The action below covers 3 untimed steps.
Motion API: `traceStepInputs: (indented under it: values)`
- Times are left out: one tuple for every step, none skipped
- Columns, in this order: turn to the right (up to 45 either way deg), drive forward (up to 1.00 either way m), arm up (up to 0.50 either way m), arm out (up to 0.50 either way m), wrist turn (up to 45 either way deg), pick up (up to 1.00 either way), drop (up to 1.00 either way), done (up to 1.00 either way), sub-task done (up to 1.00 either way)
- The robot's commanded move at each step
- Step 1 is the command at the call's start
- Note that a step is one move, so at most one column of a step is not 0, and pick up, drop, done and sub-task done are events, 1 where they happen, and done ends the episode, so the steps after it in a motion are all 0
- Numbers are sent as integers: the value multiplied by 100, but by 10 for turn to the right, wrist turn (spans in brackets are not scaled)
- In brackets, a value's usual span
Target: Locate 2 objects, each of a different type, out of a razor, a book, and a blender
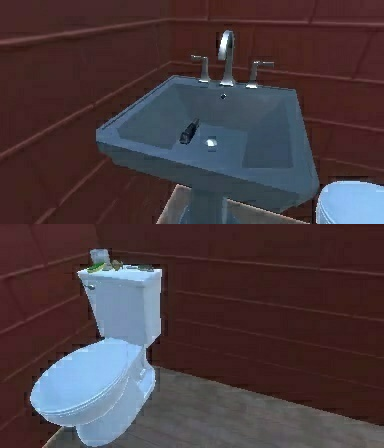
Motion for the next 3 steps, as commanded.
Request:
traceStepInputs:
  values:
    - [-450, 0, 0, 0, 0, 0, 0, 0, 0]
    - [-450, 0, 0, 0, 0, 0, 0, 0, 0]
    - [-450, 0, 0, 0, 0, 0, 0, 0, 0]
